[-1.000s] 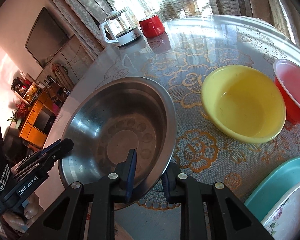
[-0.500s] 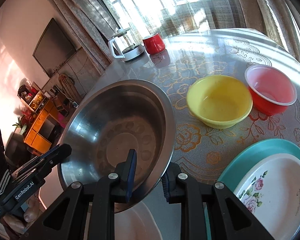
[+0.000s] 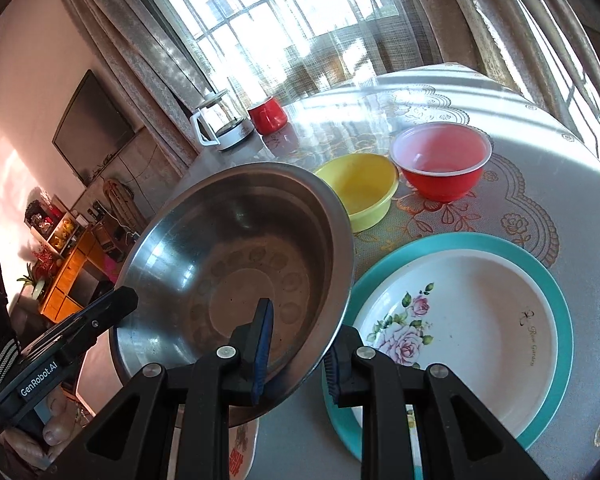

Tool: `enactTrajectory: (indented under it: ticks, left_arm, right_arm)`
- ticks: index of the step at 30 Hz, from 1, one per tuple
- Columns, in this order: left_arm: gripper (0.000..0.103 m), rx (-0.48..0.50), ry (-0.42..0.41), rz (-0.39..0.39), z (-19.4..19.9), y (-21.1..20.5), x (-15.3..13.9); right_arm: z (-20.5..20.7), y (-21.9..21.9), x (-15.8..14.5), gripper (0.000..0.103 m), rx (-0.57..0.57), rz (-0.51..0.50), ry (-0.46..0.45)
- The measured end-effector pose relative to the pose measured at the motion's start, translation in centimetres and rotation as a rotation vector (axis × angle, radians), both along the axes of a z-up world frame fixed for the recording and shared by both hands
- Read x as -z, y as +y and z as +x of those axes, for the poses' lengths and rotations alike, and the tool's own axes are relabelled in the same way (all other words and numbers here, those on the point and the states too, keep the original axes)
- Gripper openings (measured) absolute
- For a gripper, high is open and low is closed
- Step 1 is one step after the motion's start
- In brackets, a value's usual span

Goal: Organize plates and bowls

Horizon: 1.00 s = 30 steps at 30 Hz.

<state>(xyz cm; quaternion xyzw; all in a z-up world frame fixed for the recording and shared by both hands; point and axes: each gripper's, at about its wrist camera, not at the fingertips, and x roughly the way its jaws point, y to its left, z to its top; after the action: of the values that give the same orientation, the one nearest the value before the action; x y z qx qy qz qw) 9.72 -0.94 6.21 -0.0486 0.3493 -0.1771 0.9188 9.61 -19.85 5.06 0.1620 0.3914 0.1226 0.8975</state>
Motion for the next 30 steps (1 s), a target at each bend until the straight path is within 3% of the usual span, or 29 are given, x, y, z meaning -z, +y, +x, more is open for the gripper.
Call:
enactTrajectory:
  ticks: [19,24,30]
  left_arm:
    - [0.022,0.122,0.048,-0.036,-1.7,-7.5,1.3]
    - [0.022,0.122,0.037,-0.024,-2.1,-7.6,1.3]
    - [0.025,0.016,-0.005,0.009,-1.3,-4.2,0.4]
  right_arm:
    - [-5.3,-7.5,0.8,0.023,0.187,-0.014,-0.011]
    - [-5.6,-7.7,1.0,0.023,0.193,-0.008,-0.004]
    - [-3.0,-4.8,-0.1,0.023,0.142,0.002,-0.034]
